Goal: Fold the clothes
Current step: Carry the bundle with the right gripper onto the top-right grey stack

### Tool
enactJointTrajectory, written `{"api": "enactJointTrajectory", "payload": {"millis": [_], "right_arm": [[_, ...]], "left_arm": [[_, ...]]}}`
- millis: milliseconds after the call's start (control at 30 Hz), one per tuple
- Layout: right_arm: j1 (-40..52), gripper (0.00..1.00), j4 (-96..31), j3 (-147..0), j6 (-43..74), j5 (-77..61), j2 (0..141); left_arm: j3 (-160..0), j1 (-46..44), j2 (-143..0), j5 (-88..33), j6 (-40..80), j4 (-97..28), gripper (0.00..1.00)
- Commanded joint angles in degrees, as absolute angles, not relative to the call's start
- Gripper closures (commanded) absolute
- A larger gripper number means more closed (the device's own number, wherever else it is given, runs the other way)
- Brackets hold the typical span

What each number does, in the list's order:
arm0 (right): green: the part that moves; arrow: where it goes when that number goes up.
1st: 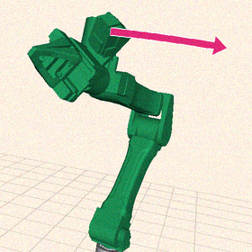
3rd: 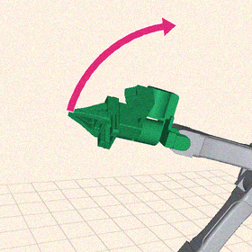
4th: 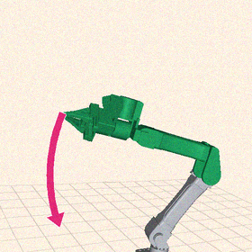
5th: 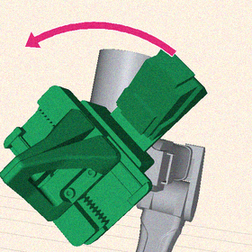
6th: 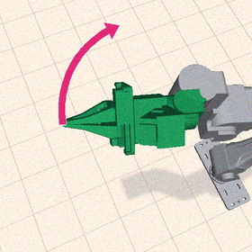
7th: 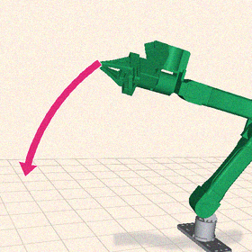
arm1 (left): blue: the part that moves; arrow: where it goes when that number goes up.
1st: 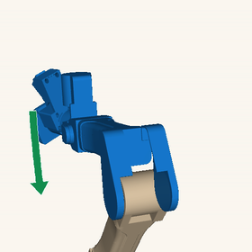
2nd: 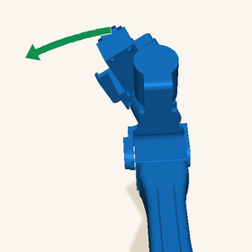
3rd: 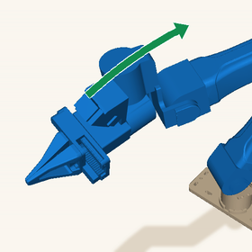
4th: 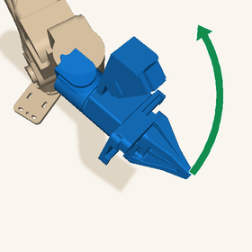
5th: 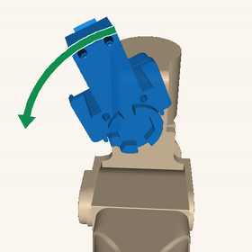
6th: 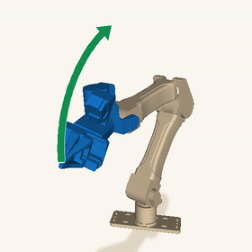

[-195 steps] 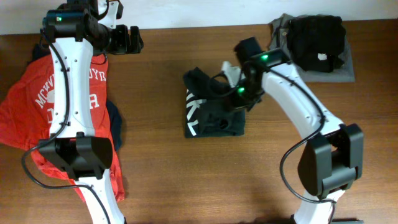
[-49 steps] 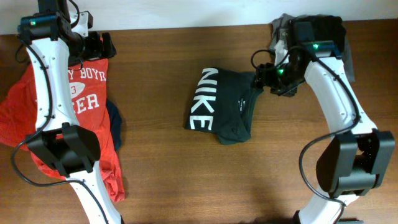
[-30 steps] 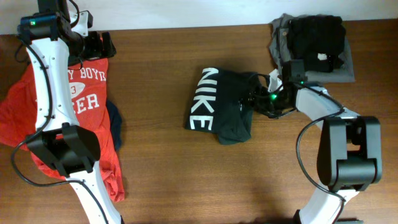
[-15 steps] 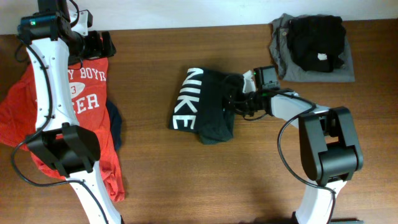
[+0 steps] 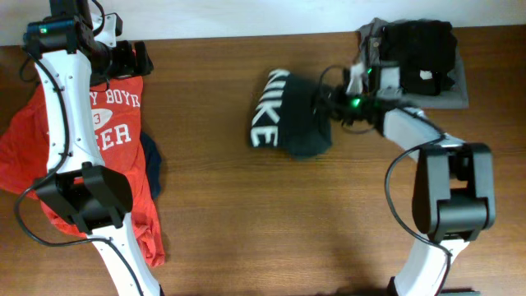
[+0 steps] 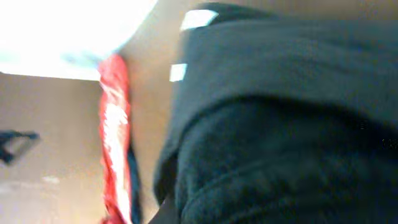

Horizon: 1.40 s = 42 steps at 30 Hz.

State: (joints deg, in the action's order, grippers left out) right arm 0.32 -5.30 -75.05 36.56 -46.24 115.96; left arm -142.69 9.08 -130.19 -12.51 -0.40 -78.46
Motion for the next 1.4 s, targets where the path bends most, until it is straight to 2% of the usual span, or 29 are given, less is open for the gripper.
{"api": "enactJointTrajectory", "payload": {"millis": [0, 367, 600, 933, 1200, 1367], "right_arm": [[-1.6, 0.96, -4.6, -82.9, 40.8, -48.4, 112.1], [-5.8, 0.96, -4.6, -98.9, 41.5, -43.4, 112.1], [-11.5, 0.96, -0.3, -101.3, 52.7, -29.5, 112.1], [-13.7, 0.96, 6.7, -101.3, 55.7, -10.7, 112.9], [-15.6, 0.96, 18.1, -101.3, 60.8, -9.8, 119.3], [-17.2, 0.96, 19.9, -101.3, 62.4, -9.7, 123.5]], "left_arm": [[-142.5, 9.1, -130.5, -12.2, -1.3, -77.8, 0.01], [-142.5, 8.9, -130.6, -12.2, -1.3, -77.6, 0.01], [-142.5, 8.5, -130.6, -12.2, -1.3, -76.9, 0.01], [-142.5, 8.4, -130.6, -12.2, -1.3, -76.3, 0.01], [-142.5, 8.3, -130.6, -12.2, -1.3, -76.5, 0.01], [-142.5, 8.3, -130.6, -12.2, -1.3, -76.5, 0.01]]}}
